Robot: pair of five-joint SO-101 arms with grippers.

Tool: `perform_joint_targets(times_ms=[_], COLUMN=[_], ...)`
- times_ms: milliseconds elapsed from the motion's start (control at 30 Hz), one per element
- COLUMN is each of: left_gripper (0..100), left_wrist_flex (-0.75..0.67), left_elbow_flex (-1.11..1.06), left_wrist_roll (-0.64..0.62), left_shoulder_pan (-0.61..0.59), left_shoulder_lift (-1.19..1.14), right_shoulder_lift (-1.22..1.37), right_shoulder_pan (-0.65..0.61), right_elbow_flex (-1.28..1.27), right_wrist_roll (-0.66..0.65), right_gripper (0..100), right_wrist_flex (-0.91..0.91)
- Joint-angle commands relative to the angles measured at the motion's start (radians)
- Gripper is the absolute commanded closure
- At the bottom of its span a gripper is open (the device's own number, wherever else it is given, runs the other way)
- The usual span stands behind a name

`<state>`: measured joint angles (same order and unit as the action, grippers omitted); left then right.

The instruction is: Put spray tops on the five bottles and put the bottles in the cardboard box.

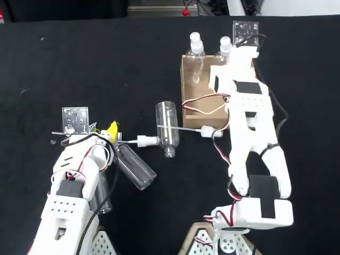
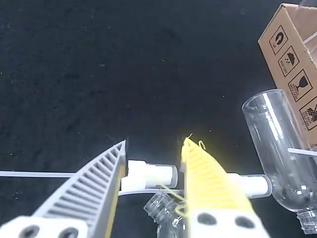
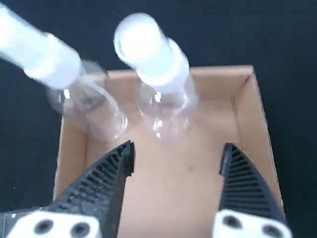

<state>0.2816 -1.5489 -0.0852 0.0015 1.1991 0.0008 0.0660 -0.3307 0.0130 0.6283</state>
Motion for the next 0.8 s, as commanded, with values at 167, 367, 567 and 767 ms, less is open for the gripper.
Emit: perform_joint_targets(times_ms=[167, 367, 567, 767], left_gripper=[82, 82, 82, 82], left_wrist_flex=[-0.025, -0.025, -0.025, -0.025], left_elbow_flex=[0.004, 0.004, 0.004, 0.004], left_wrist_roll=[0.009, 0.009, 0.009, 0.009], left_shoulder_pan=[0.005, 0.005, 0.005, 0.005], left_shoulder_lift=[0.011, 0.011, 0.011, 0.011], right_shoulder_lift=[-0.093, -0.251, -0.302, -0.214], right_shoulder_pan=[0.015, 0.014, 0.086, 0.143], right_elbow_flex=[0.036, 0.084, 0.061, -0.11], right_wrist_roll=[-0.005, -0.006, -0.117, -0.107], right_gripper=[97.7, 98.1, 98.2, 98.4], right_wrist_flex=[0.095, 0.327, 0.356, 0.051])
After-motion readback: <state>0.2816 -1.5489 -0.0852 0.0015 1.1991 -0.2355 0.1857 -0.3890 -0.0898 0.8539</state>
